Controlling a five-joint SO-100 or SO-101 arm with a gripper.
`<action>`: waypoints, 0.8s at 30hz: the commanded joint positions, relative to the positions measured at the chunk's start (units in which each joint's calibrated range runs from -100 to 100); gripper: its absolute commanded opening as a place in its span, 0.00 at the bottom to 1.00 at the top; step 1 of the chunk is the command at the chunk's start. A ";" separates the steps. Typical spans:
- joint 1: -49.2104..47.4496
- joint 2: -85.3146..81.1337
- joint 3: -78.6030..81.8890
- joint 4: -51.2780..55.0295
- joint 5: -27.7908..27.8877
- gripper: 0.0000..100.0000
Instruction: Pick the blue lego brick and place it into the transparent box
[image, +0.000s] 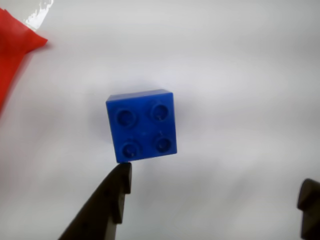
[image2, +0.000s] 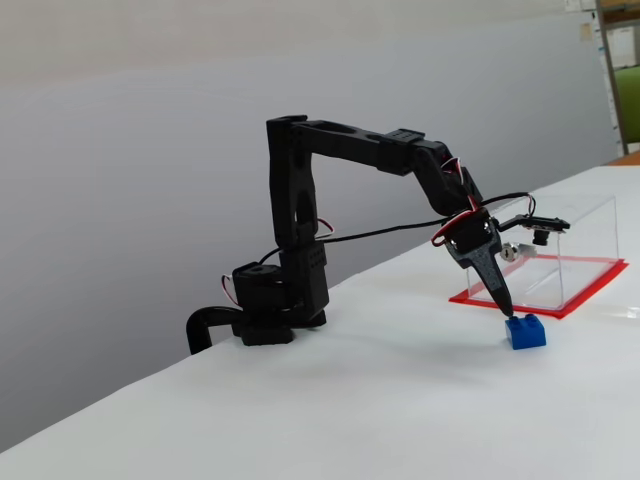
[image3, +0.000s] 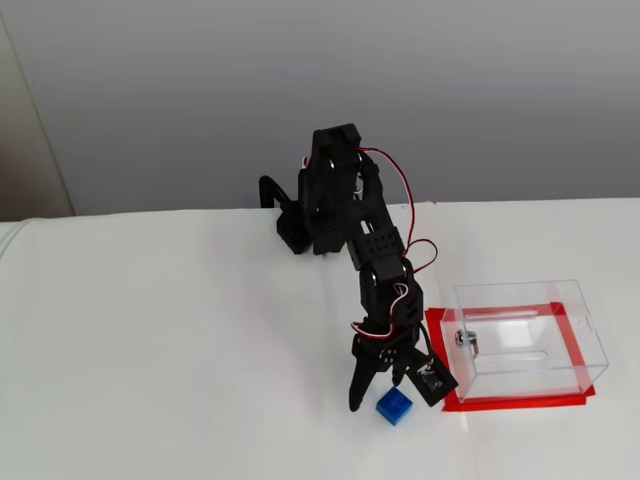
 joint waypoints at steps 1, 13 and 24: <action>0.12 0.96 -6.00 -0.11 -0.52 0.36; -3.72 5.28 -9.80 -0.02 -0.52 0.36; -4.09 8.42 -10.61 -0.20 -0.52 0.36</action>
